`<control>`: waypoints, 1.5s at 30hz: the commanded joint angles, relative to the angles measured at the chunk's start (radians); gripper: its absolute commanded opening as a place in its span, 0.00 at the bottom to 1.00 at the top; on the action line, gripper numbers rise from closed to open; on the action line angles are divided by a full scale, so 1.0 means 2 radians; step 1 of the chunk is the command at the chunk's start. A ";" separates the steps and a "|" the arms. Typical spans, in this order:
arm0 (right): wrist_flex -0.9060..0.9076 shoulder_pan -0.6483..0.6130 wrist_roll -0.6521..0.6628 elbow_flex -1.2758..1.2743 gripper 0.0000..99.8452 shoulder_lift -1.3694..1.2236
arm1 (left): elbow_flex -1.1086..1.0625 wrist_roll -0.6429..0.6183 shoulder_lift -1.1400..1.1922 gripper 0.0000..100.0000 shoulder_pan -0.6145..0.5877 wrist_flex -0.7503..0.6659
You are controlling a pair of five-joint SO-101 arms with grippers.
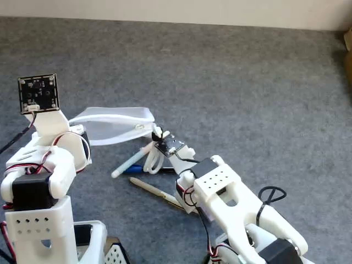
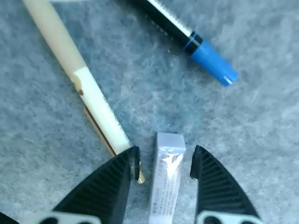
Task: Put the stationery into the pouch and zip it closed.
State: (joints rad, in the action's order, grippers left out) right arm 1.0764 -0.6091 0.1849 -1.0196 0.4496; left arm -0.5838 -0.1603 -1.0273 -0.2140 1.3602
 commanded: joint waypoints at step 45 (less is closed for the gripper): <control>0.096 0.030 -0.064 0.096 0.01 0.405 | -0.003 -0.005 0.001 0.01 -0.001 -0.021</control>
State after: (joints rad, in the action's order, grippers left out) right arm 1.2743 -0.5585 0.0667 -0.9490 1.2290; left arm -0.6038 -0.1603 -1.0273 -0.2156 1.3602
